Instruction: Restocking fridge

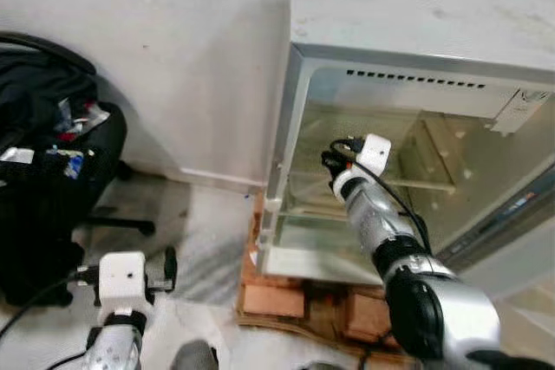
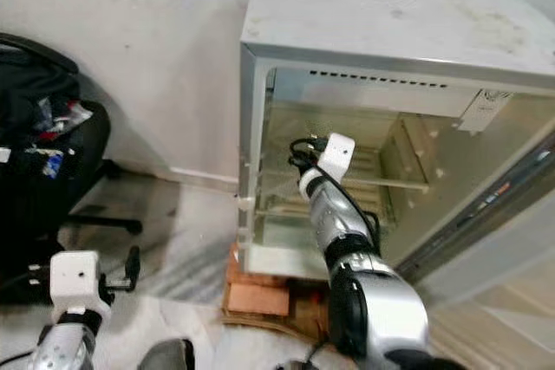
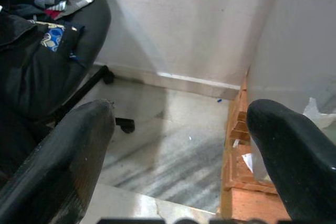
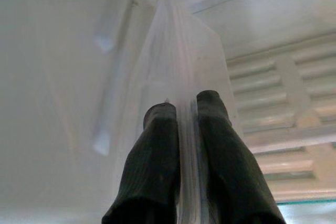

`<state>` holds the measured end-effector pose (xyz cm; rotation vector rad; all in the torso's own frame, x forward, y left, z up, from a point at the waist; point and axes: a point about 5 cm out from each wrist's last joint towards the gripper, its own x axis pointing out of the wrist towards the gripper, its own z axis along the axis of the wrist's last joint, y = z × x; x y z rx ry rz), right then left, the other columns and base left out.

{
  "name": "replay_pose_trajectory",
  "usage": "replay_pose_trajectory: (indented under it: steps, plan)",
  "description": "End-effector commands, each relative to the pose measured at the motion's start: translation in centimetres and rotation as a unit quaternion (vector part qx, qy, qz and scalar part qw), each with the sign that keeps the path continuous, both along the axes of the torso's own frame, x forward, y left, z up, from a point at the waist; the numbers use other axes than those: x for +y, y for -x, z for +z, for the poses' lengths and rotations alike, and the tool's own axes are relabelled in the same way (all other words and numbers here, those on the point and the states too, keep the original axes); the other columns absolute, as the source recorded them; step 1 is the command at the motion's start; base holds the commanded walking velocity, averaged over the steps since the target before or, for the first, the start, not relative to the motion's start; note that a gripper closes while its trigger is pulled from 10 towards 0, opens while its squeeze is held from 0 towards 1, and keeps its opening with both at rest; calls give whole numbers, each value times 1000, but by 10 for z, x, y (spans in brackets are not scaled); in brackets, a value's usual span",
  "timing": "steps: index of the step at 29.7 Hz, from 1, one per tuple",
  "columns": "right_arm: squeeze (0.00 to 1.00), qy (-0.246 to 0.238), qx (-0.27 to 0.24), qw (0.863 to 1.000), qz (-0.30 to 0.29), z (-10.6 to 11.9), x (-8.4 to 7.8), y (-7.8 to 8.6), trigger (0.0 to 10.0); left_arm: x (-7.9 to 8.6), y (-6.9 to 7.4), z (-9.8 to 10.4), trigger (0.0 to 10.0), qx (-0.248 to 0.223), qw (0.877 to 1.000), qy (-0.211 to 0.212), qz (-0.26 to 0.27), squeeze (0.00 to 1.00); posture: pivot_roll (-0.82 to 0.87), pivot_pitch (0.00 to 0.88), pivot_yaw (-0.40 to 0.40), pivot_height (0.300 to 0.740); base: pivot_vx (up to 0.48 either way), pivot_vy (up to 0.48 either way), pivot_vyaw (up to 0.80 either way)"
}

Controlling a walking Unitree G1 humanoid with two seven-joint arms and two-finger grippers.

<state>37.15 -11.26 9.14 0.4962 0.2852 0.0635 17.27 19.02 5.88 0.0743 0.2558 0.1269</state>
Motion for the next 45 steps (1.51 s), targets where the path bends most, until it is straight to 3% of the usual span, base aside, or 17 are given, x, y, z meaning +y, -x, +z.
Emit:
replay_pose_trajectory:
  steps: [1,5,16,17,24,27,32,35,45]
  plan:
    - [0,-31,55,998,-17,-16,5,7,10000,-3,6,7,10000,3,1000,1,1,0,267,261,-108,740,0,0,0]
    - [0,-55,55,997,-26,-11,11,4,10000,-5,16,15,10000,6,1000,4,6,0,292,296,-114,740,0,0,0]
    - [20,-54,27,998,-11,8,24,-5,10000,-7,33,26,10000,16,999,8,30,0,341,353,-144,740,0,0,0]
    - [1000,-44,7,999,1,22,29,-11,10000,-8,37,27,10000,22,999,9,32,0,341,361,-152,740,0,0,0]
    - [1000,-8,-40,999,33,49,39,-22,10000,-8,38,26,10000,30,999,11,36,0,336,359,-156,740,0,0,0]
    - [1000,-34,-37,999,10,53,33,-25,10000,-8,37,25,10000,33,999,12,36,0,335,356,-156,740,0,0,0]
    - [1000,-14,-52,999,1,59,23,-28,10000,-6,34,25,10000,33,999,12,39,0,333,343,-156,740,0,0,0]
    - [1000,30,-65,997,-10,64,13,-31,10000,-7,31,24,10000,33,999,12,38,0,330,336,-157,740,0,0,0]
    - [1000,50,-84,995,-24,75,-3,-36,10000,-6,24,21,10000,33,999,13,35,0,321,311,-156,740,0,0,0]
